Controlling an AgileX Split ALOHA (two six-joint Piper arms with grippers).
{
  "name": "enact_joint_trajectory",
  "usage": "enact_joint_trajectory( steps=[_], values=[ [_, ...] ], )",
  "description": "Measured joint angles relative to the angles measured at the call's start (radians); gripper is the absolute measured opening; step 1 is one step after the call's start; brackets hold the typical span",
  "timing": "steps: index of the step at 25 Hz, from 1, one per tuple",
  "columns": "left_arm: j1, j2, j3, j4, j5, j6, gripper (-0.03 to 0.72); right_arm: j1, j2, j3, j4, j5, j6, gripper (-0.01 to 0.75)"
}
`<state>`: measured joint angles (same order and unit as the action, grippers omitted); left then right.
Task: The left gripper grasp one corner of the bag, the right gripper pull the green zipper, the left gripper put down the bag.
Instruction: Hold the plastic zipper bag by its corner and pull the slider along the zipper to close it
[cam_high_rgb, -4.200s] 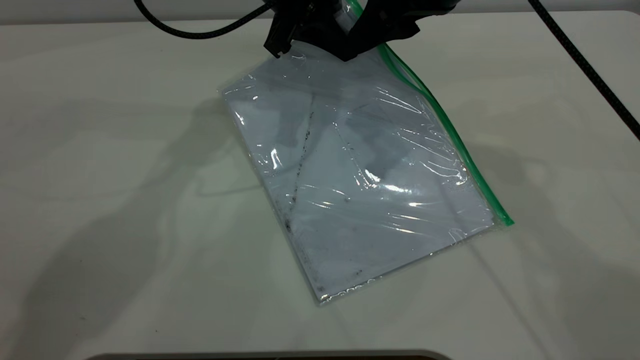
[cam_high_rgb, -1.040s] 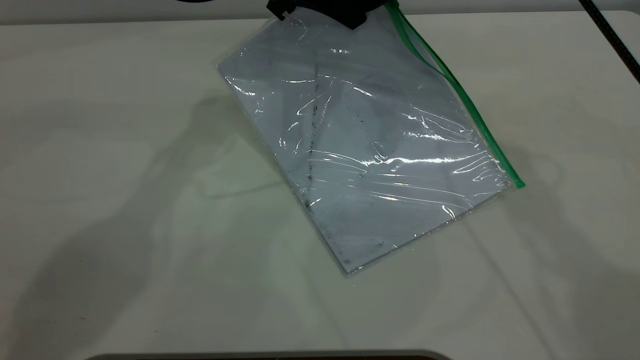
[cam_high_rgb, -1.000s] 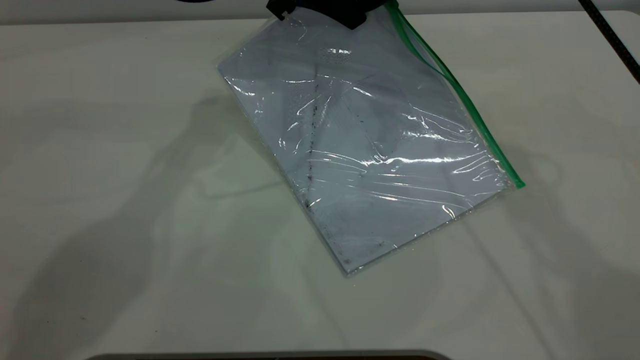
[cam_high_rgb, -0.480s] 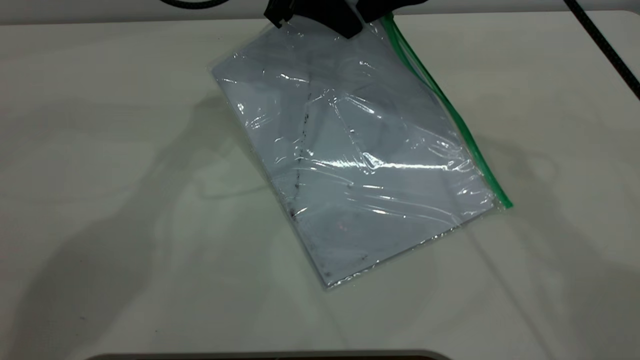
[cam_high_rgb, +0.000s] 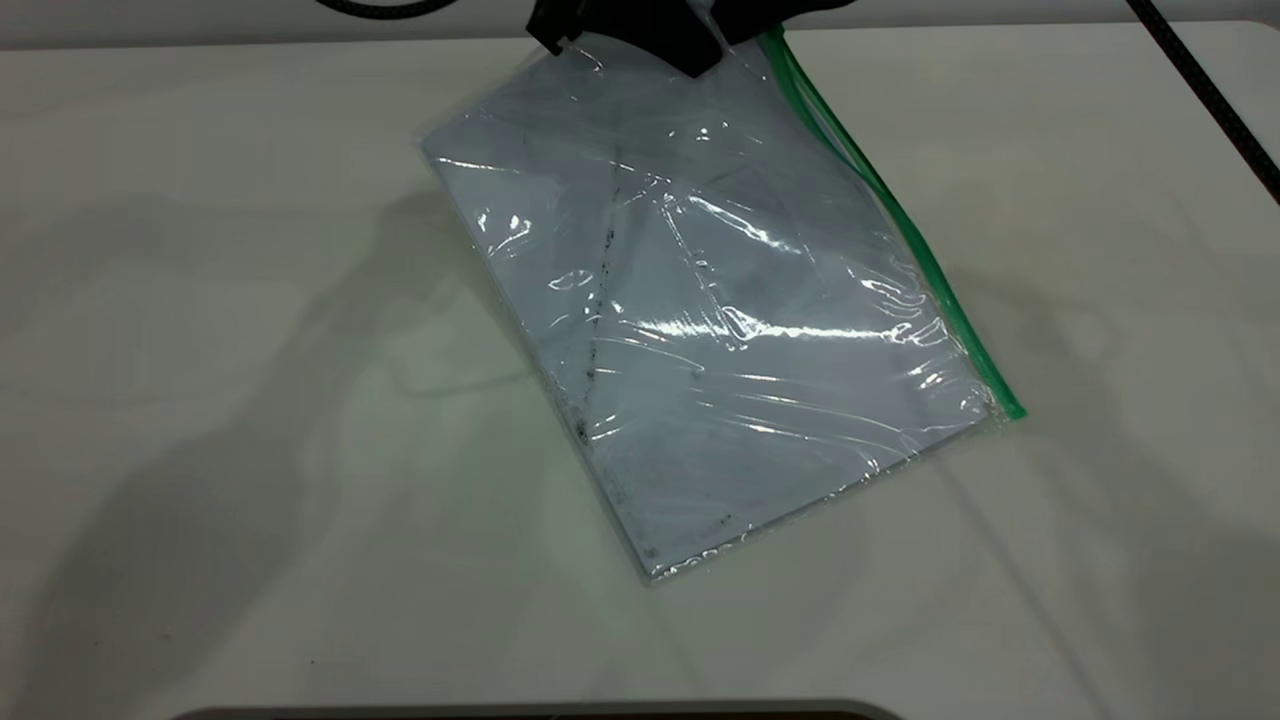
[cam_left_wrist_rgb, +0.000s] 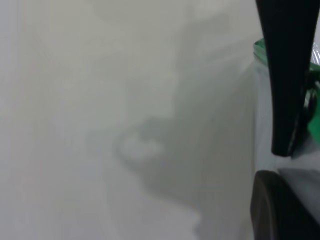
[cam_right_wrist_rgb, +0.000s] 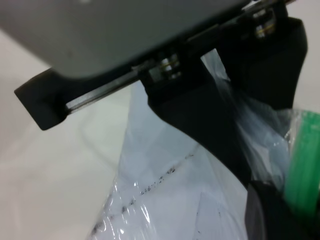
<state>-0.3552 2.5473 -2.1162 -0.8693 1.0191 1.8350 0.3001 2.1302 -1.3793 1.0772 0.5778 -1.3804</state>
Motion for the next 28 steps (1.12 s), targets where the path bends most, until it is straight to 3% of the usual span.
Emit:
enact_joint_trajectory(
  steps=[8,13,18,21,28],
  values=[
    [0.040,-0.002,0.002,-0.007,-0.002,-0.002,0.053,-0.006,0.006,-0.001,-0.019,0.027,0.032,0.076],
    [0.059,-0.004,0.000,-0.006,-0.067,-0.018,0.053,-0.009,0.016,0.010,-0.079,0.081,0.052,0.072],
    [0.059,-0.005,-0.002,-0.007,-0.067,-0.019,0.053,-0.009,0.017,0.010,-0.084,0.056,0.053,0.091],
    [0.059,-0.006,-0.002,-0.007,-0.052,-0.019,0.053,-0.009,0.017,0.010,-0.084,-0.006,0.053,0.155],
    [0.059,-0.013,-0.003,0.031,-0.033,-0.019,0.053,-0.009,0.017,0.010,-0.083,-0.079,0.053,0.418]
  ],
)
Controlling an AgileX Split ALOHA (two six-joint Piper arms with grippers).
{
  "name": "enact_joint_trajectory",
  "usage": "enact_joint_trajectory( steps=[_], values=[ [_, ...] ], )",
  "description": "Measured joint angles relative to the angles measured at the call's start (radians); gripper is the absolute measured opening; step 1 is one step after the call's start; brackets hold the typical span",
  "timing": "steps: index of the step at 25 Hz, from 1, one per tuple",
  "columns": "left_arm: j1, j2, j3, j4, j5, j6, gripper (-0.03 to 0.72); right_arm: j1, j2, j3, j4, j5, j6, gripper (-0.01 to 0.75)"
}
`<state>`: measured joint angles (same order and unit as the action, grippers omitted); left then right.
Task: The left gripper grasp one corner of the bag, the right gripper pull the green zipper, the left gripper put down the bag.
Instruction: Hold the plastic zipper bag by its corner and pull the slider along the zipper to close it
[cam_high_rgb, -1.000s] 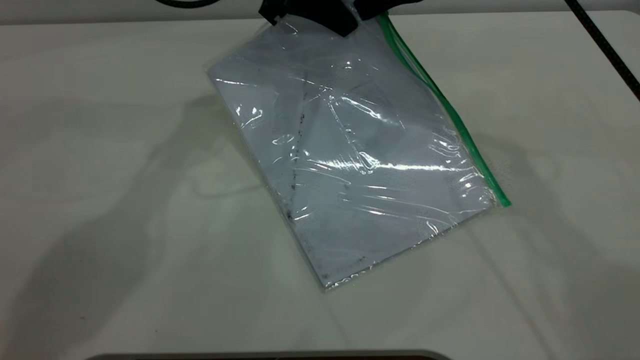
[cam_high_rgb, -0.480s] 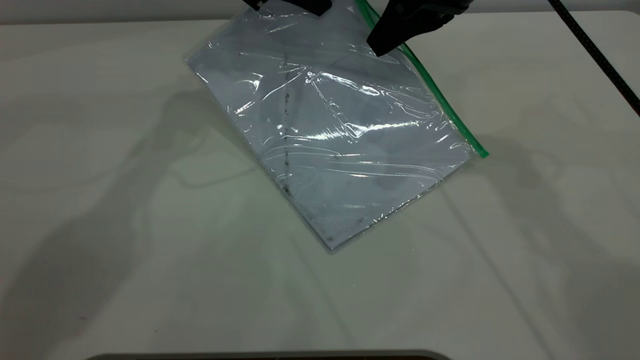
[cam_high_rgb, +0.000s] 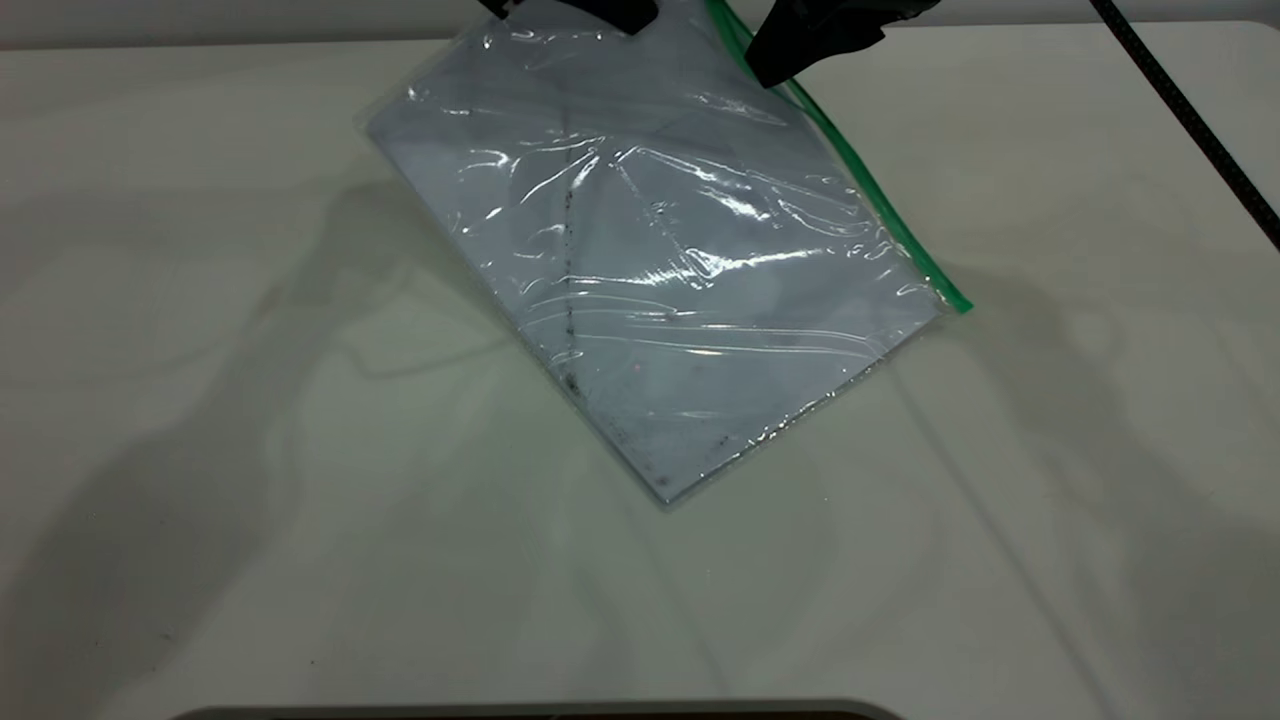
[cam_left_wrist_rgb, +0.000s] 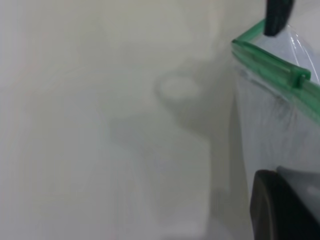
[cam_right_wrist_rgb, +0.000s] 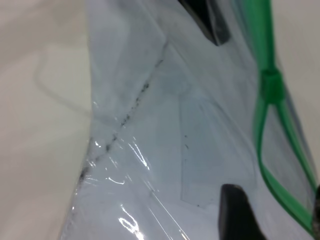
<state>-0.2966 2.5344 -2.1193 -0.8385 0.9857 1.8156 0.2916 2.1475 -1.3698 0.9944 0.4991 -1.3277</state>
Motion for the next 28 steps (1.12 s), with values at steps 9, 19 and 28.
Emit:
enact_joint_trajectory(
  steps=[9,19,28],
  values=[
    [-0.013,0.000,0.000,0.010,0.030,-0.001,0.053,0.000,0.001,0.000,0.091,-0.016,-0.041,0.480],
    [-0.028,0.021,0.000,0.011,0.027,0.001,0.053,0.000,0.001,0.000,0.166,0.019,-0.105,0.476],
    [-0.044,0.021,0.000,0.010,0.026,0.001,0.053,0.000,0.001,0.000,0.173,0.046,-0.106,0.340]
  ],
)
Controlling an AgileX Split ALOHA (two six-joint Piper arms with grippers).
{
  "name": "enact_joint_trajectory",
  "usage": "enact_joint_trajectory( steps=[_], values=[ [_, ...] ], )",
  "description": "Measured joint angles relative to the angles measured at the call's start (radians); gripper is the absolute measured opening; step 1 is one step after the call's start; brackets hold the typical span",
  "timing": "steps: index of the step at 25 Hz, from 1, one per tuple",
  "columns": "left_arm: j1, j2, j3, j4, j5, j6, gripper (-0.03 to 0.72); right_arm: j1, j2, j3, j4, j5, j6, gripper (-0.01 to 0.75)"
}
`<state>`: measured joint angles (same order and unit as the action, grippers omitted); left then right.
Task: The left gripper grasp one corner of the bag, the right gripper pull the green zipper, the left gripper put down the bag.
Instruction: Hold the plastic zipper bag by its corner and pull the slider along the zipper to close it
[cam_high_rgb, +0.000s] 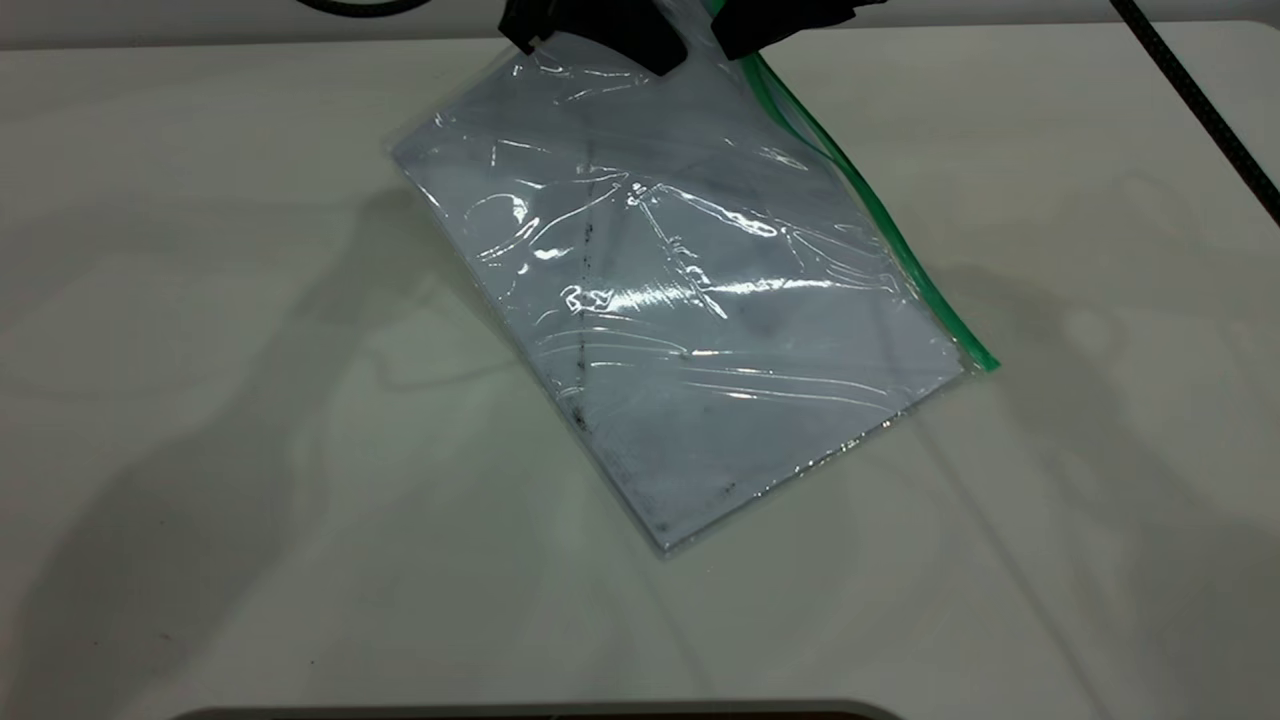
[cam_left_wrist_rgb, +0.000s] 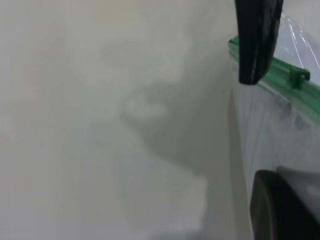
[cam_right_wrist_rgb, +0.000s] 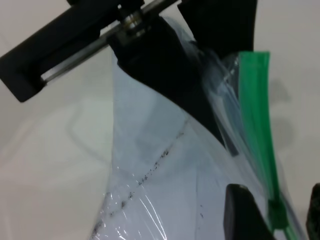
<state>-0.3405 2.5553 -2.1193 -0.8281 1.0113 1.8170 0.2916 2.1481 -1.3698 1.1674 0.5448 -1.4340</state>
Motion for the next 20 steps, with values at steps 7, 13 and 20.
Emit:
enact_joint_trajectory(
  steps=[7,13,20],
  values=[
    [-0.003,0.000,0.000,-0.001,0.000,0.001,0.053,0.000,0.000,0.000,0.000,0.003,0.000,0.304],
    [-0.003,0.000,0.000,-0.030,0.000,0.003,0.053,0.000,0.000,0.000,0.000,0.014,-0.001,0.168],
    [-0.003,0.000,0.000,-0.034,-0.003,0.015,0.053,0.000,0.000,0.000,-0.014,0.014,-0.003,0.106]
  ],
)
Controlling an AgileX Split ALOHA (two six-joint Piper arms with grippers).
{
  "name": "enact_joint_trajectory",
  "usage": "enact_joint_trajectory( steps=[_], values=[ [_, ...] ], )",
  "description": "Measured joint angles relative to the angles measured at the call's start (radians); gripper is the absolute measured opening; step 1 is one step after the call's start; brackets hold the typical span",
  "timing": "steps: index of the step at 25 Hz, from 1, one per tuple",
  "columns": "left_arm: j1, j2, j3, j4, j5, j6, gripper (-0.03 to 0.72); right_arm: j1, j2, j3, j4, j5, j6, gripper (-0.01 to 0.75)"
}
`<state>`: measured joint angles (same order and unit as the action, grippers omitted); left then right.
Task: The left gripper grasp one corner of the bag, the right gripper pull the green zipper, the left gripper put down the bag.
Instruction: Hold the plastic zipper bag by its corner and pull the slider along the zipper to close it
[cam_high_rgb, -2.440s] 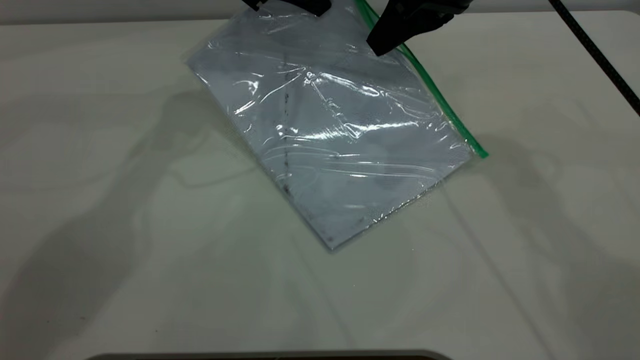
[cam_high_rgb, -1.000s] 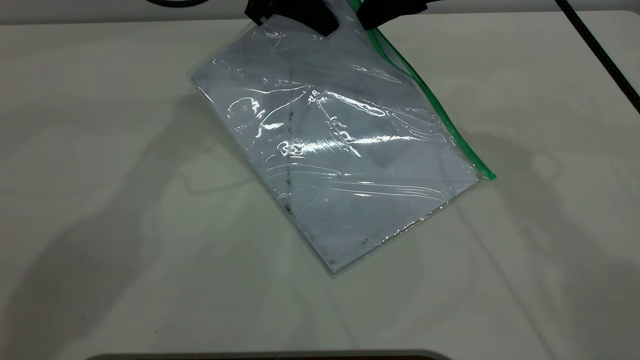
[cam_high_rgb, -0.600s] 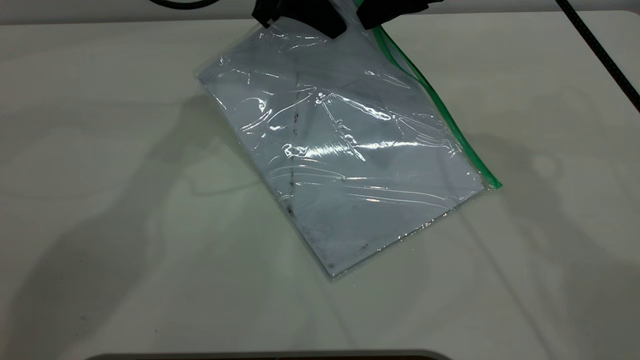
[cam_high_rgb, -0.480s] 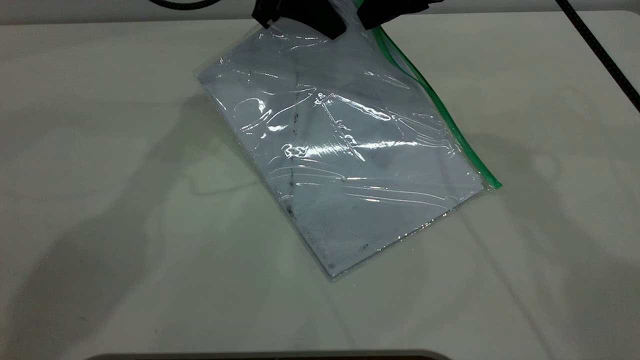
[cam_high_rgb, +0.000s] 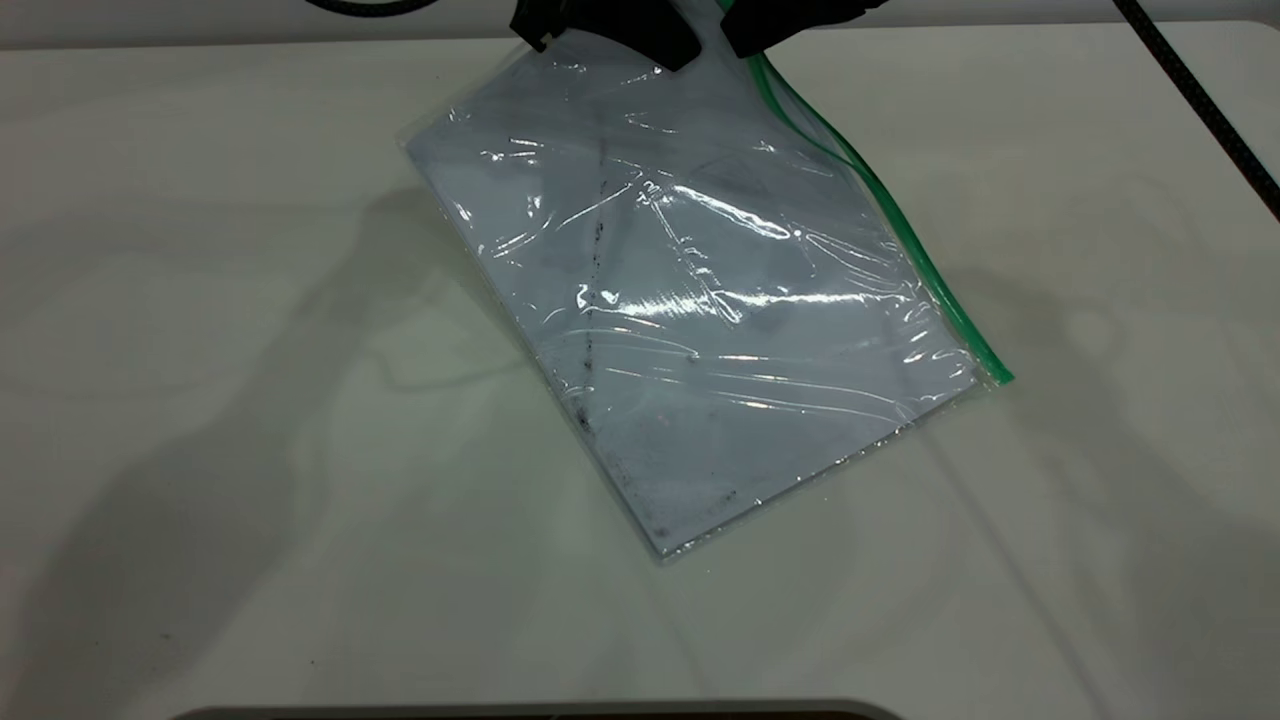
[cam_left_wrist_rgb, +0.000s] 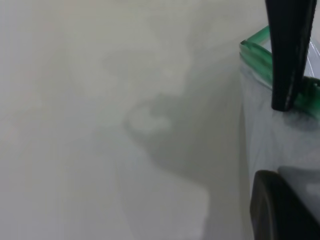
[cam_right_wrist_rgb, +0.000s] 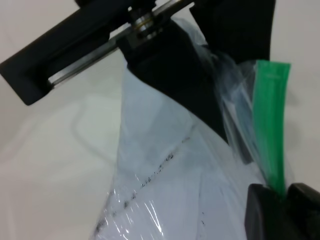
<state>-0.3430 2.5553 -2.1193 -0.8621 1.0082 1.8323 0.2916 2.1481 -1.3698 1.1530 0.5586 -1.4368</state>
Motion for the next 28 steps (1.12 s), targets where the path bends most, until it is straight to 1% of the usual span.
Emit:
enact_joint_trajectory(
  steps=[8,22,25,27,28],
  values=[
    [0.000,0.000,-0.003,-0.001,-0.006,0.001,0.053,0.000,0.003,0.000,-0.070,0.000,0.029,0.104],
    [0.008,0.000,-0.011,0.032,-0.008,-0.046,0.053,-0.002,0.042,0.000,-0.099,-0.010,0.051,0.109],
    [0.013,0.000,-0.011,0.034,-0.002,-0.053,0.053,-0.002,0.043,0.000,-0.100,-0.019,0.055,0.127],
    [0.013,0.000,-0.012,0.043,0.003,-0.054,0.053,-0.002,0.043,0.000,-0.100,-0.024,0.056,0.160],
    [0.013,0.000,-0.012,0.048,0.004,-0.058,0.053,-0.002,0.043,0.000,-0.101,-0.026,0.056,0.189]
  ],
)
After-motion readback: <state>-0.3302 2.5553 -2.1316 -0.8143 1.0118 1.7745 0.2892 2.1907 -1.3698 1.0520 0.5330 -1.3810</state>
